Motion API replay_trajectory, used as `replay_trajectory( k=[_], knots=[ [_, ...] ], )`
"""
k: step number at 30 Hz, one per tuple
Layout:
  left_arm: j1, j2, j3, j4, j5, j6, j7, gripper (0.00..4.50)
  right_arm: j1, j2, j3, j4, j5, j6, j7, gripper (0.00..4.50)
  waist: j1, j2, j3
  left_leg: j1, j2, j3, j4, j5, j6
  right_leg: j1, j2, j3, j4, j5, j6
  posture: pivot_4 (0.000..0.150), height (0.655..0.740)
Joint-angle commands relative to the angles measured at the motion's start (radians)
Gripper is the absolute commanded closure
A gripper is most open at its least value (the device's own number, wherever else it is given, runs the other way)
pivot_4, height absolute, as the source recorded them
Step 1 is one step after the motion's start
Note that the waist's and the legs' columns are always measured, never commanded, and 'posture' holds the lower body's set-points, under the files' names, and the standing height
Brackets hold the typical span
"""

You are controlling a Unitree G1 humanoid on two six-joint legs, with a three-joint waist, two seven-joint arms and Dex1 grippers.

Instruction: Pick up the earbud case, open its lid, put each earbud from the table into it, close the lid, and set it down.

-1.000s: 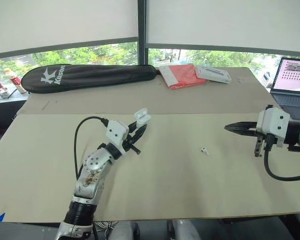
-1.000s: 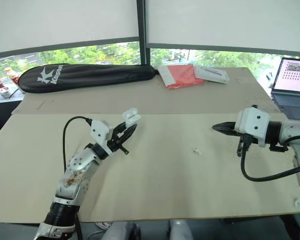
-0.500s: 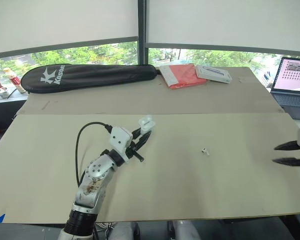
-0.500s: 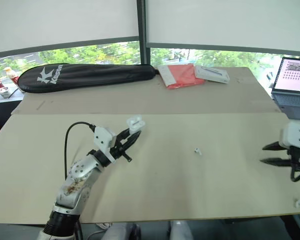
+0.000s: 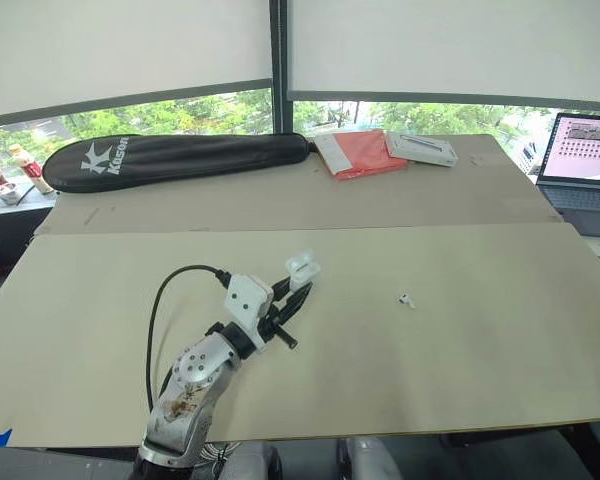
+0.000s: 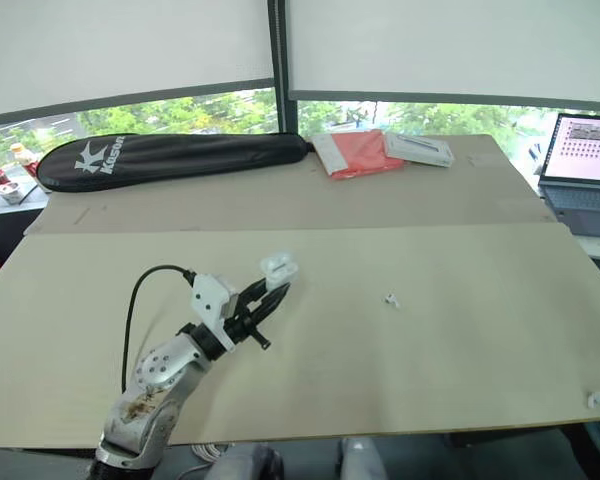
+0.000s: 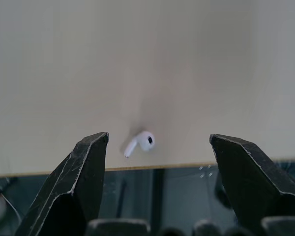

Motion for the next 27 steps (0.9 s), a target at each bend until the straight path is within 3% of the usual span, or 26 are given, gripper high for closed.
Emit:
replay_trajectory(
  k=[1, 9, 27],
  knots=[
    [-0.006, 0.003, -0.001, -0.058, -0.013, 0.01, 0.008, 3.94, -0.035, 0.031, -0.07, -0.063, 0.025, 0.172, -0.087, 0.81, -0.001, 0.0, 0.0, 0.0, 0.0, 0.0, 0.0, 0.0, 0.0, 0.0, 0.0, 0.0, 0.0, 0.0, 0.0, 0.15, 0.74],
    [-0.034, 0.017, 0.009, -0.043, -0.02, 0.018, -0.001, 3.94, -0.237, 0.145, -0.075, -0.135, 0.08, 0.537, -0.272, 0.81, -0.001, 0.001, -0.001, -0.001, -0.001, -0.001, 0.001, 0.0, 0.0, 0.0, 0.001, 0.002, 0.0, 0.0, 0.0, 0.15, 0.74],
    [-0.027, 0.032, 0.011, -0.056, -0.021, 0.026, 0.008, 3.94, -0.299, 0.183, -0.055, -0.016, 0.119, 0.525, -0.448, 0.81, -0.003, 0.006, -0.003, -0.002, -0.001, -0.002, 0.002, -0.001, 0.001, 0.0, 0.001, 0.003, 0.0, 0.0, 0.001, 0.15, 0.74]
  ],
)
